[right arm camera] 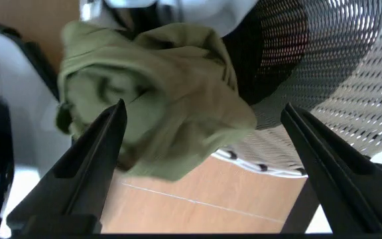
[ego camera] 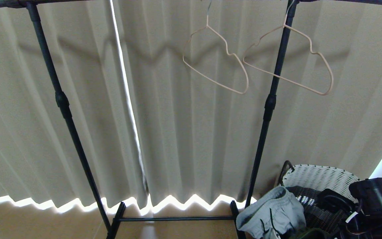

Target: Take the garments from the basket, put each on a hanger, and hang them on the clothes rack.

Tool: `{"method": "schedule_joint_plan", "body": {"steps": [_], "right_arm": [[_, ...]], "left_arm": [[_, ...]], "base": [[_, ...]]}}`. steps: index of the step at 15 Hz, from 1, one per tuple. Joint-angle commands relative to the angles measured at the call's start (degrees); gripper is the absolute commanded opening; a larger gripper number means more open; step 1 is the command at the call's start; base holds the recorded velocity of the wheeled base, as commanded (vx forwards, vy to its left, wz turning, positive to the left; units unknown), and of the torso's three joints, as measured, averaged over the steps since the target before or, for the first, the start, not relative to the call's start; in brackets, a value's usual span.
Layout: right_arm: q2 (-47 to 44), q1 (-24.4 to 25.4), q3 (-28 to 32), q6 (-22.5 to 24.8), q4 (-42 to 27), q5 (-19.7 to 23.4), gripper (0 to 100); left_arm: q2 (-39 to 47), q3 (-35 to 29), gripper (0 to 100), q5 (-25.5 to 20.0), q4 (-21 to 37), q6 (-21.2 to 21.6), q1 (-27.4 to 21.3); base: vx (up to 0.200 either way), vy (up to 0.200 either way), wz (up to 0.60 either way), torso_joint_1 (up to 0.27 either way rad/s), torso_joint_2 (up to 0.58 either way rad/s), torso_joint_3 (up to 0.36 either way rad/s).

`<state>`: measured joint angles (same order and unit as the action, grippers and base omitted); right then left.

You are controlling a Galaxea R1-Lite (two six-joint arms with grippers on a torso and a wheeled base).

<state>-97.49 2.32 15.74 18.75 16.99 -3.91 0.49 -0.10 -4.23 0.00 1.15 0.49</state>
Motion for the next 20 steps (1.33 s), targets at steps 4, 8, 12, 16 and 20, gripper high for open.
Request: {"method": "schedule_joint_plan", "body": {"steps": [4,8,12,16,20], "right_arm": [[-2.8,-2.0,1.3,0.1,0.8,0.0,0],[4.1,-1.9,0.0,-0.1,0.3,0.6,0],[30.6,-1.9,-3.8,-3.1,0.0,3.6,0],[47.8,-1.9,-3.6,-6.3,0.0,3.8,0],[52.6,-1.9,-4.0,-6.3,-0.2,3.8,0]], "left_arm": [[0.0,0.0,100,0.0,0.0,0.0,0.0],[0.0,0.0,100,0.0,0.0,0.0,0.0],[0.0,0.0,100,0.0,0.0,0.0,0.0],[0.0,0.0,100,-0.1,0.0,0.2,0.0],[0.0,0.0,100,0.0,0.0,0.2,0.0]], "base": [[0.0,0.0,0.0,0.0,0.0,0.0],[0.0,0.0,0.0,0.0,0.0,0.0],[0.0,0.0,0.0,0.0,0.0,0.0],[0.0,0.0,0.0,0.0,0.0,0.0],[-0.05,0.0,0.0,-0.002,0.0,0.002]]}}
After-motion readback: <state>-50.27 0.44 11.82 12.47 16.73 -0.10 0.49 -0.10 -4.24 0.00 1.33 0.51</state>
